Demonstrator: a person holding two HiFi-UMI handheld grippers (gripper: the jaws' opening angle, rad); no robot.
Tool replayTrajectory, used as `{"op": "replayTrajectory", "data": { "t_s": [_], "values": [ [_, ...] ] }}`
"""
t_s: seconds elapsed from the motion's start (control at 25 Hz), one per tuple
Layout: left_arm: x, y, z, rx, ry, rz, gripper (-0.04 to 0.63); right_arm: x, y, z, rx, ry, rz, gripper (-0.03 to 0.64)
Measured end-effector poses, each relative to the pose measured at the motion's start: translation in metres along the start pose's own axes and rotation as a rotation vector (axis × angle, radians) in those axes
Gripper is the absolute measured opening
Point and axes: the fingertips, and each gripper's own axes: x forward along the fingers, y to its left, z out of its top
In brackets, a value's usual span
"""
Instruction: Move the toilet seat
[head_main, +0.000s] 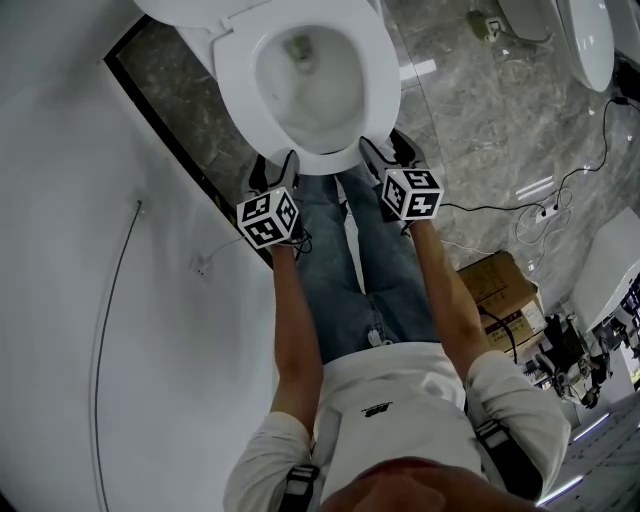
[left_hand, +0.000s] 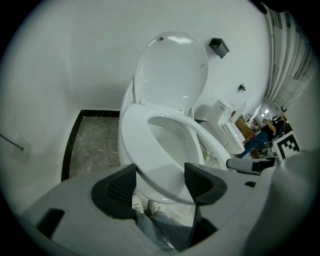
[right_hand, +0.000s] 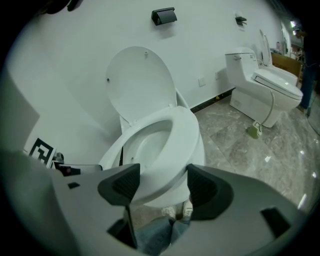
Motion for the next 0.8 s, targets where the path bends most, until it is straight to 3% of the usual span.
{"op": "replayTrajectory", "data": {
  "t_s": [0.8],
  "values": [
    [-0.032,-0.012,0.037,-0.05,-0.071,-0.025,0.322,-0.03,0.022,0.04,0.027,-0.067,0.034,0.31]
  ]
}}
